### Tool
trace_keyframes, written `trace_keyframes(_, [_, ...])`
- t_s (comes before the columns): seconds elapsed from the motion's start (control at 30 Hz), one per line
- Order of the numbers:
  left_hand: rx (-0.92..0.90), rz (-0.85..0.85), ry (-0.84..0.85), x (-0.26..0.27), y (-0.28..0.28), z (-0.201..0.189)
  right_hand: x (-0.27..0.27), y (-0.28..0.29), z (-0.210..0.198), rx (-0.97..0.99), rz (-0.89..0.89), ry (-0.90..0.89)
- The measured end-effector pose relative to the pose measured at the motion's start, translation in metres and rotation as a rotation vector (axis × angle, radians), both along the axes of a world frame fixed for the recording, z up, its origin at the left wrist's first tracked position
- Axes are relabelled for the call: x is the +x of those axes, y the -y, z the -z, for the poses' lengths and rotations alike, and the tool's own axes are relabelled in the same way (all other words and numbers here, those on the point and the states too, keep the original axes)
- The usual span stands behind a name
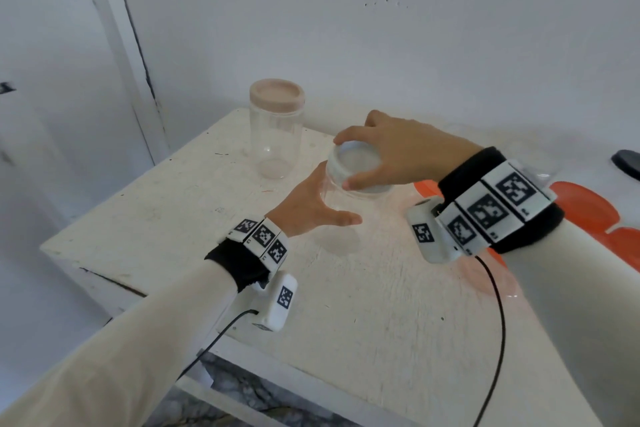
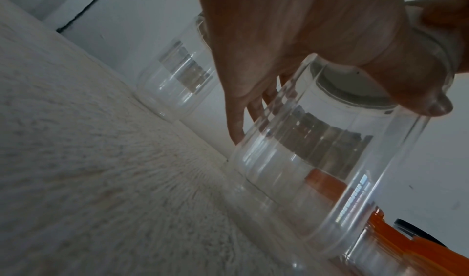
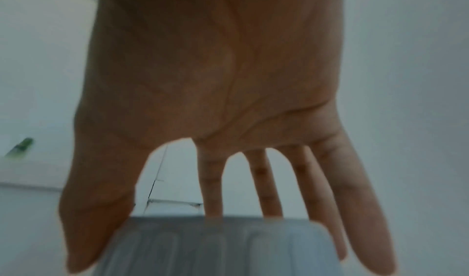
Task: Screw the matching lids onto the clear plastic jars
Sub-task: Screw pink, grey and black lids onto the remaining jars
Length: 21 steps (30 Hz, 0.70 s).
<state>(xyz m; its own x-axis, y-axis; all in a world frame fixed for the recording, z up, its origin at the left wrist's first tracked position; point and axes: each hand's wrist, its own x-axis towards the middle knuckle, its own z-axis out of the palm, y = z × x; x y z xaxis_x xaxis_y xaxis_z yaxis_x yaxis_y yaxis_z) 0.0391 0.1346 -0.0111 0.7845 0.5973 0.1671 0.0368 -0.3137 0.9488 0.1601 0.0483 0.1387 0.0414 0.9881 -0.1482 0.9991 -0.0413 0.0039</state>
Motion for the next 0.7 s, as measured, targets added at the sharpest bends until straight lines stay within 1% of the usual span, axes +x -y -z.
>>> trace_keyframes(0.07, [-0.005, 0.006, -0.004, 0.000, 0.000, 0.000, 0.000, -0.001, 0.000, -0.006, 0.007, 0.081])
trace_keyframes(0.1, [-0.005, 0.012, -0.007, -0.001, -0.001, -0.001, 0.002, -0.001, -0.001, -0.041, -0.001, 0.072])
trace_keyframes(0.17, [-0.004, 0.022, -0.009, -0.001, -0.002, -0.002, 0.007, 0.001, -0.006, -0.122, -0.037, -0.022])
trace_keyframes(0.23, [-0.002, 0.029, -0.010, -0.002, -0.003, -0.002, 0.009, 0.002, -0.008, -0.142, -0.082, -0.096])
trace_keyframes(0.37, [-0.009, 0.014, -0.009, -0.002, -0.001, -0.002, 0.010, 0.000, -0.001, -0.039, -0.083, -0.142])
trace_keyframes(0.53, [0.023, -0.089, -0.030, -0.003, 0.004, 0.000, 0.014, 0.001, 0.005, 0.036, -0.080, -0.191])
trace_keyframes(0.63, [0.026, -0.105, -0.058, -0.003, 0.007, -0.004, 0.015, 0.002, 0.006, 0.057, -0.108, -0.176])
trace_keyframes(0.7, [0.023, -0.084, -0.072, -0.003, 0.008, -0.008, 0.016, 0.002, 0.008, 0.071, -0.132, -0.147])
